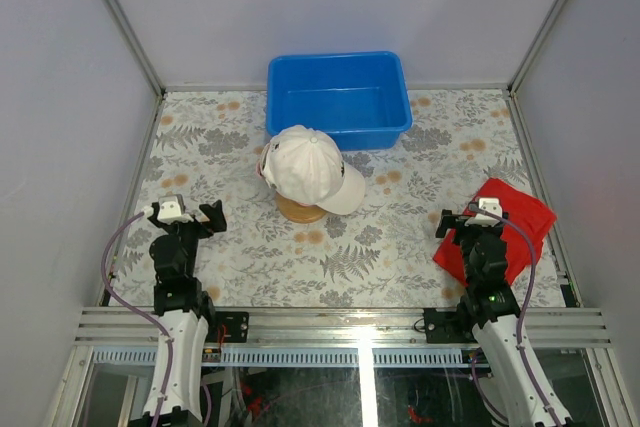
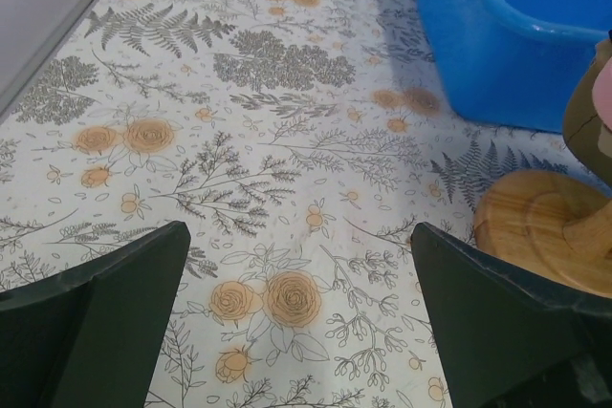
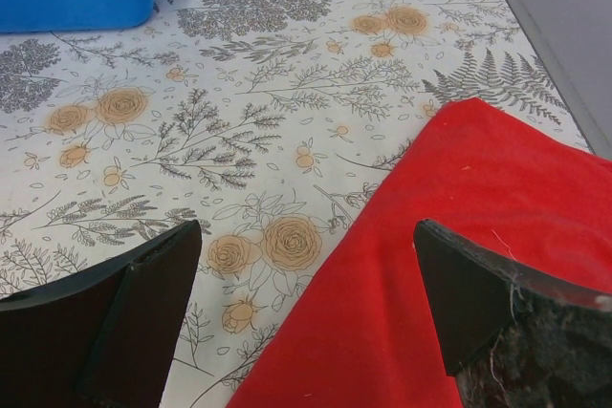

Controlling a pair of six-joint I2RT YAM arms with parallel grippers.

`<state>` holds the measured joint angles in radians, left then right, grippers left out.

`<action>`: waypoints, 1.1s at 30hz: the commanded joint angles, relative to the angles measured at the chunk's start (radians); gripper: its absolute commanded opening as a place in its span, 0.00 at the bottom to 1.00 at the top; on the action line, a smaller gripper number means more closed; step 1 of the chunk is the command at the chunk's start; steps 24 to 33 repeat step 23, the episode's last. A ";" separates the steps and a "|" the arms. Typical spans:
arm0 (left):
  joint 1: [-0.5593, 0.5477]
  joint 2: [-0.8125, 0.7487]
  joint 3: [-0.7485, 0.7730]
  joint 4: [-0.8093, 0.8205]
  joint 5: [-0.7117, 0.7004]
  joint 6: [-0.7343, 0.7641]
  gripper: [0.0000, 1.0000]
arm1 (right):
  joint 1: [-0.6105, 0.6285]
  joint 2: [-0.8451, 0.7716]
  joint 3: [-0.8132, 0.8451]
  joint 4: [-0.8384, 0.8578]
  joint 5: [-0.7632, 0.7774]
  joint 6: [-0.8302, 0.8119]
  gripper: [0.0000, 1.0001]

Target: Stack the hats

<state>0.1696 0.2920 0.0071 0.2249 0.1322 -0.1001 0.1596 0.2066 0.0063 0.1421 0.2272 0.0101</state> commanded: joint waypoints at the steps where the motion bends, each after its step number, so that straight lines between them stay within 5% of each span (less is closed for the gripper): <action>1: -0.006 -0.021 -0.099 0.051 0.003 0.002 1.00 | -0.002 -0.011 -0.092 0.060 -0.045 -0.023 0.99; 33: -0.006 -0.002 -0.096 0.058 -0.004 0.003 1.00 | -0.002 0.034 -0.084 0.082 -0.061 -0.024 0.99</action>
